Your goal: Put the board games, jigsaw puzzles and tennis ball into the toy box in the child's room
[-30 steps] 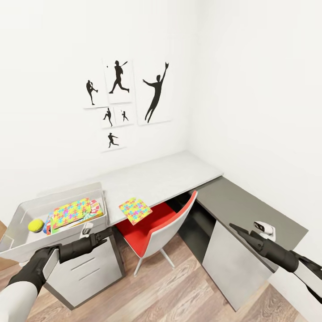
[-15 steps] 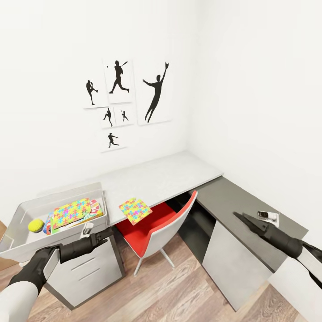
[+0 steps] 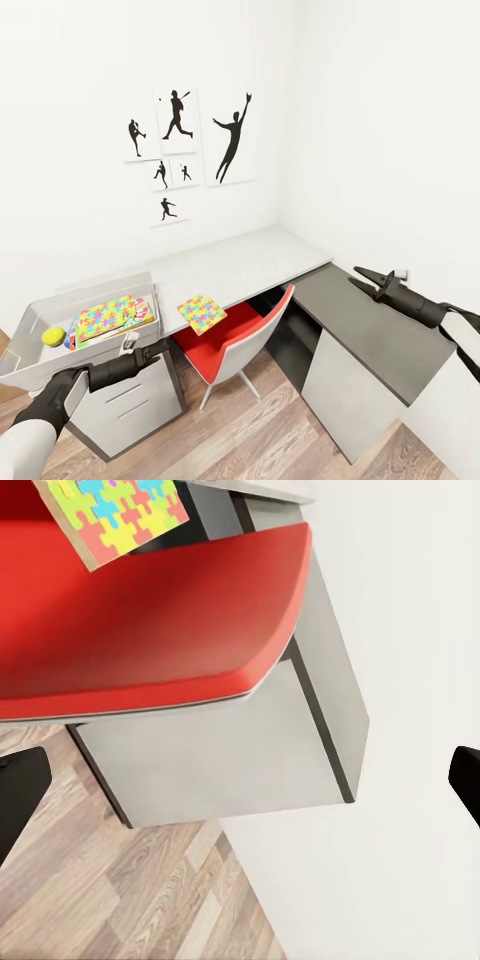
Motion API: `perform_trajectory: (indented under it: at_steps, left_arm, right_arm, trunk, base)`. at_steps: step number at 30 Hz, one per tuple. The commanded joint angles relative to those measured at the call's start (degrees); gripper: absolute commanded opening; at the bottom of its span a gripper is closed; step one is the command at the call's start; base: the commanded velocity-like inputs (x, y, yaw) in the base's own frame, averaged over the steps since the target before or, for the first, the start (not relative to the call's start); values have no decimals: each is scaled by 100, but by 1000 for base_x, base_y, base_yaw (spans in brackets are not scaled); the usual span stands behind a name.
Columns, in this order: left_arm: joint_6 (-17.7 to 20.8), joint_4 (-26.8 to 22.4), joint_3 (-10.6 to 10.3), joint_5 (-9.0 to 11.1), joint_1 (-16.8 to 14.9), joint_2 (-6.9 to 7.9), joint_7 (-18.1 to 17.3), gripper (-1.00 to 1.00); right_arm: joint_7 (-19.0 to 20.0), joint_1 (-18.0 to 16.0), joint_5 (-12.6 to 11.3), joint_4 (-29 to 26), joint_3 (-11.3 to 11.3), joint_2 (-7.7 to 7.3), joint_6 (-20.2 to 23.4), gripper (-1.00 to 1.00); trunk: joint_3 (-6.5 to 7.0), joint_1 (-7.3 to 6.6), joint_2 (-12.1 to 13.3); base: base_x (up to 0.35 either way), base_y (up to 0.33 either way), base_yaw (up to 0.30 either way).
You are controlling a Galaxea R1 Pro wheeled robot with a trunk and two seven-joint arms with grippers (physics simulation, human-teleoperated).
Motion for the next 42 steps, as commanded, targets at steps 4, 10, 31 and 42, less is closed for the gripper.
perform_trajectory:
  at_steps: [4, 10, 31, 42]
  left_arm:
    - [61, 3, 17, 21, -5, 8, -14, 100]
    - [94, -33, -46, 68, -1, -56, -75, 100]
    - [119, -34, -67, 77, -5, -103, -222, 100]
    - [120, -34, -67, 77, -4, -103, -226, 100]
  right_arm:
    - [-421, -165, -48, -293, -10, 10, 198, 100]
    - [-703, -135, -55, -449, 15, 85, 177, 100]
    - [-803, -24, -5, -431, 21, 554, 59, 100]
    - [-1020, -23, -2, -457, 13, 569, 59, 100]
  trunk:
    - [-13, 4, -13]
    - [-13, 4, -12]
    - [-13, 4, -12]
    - [15, 4, -12]
  base:
    - [0, 0, 0]
    - [0, -31, 0]
    - [0, -91, 0]
    - [0, -187, 96]
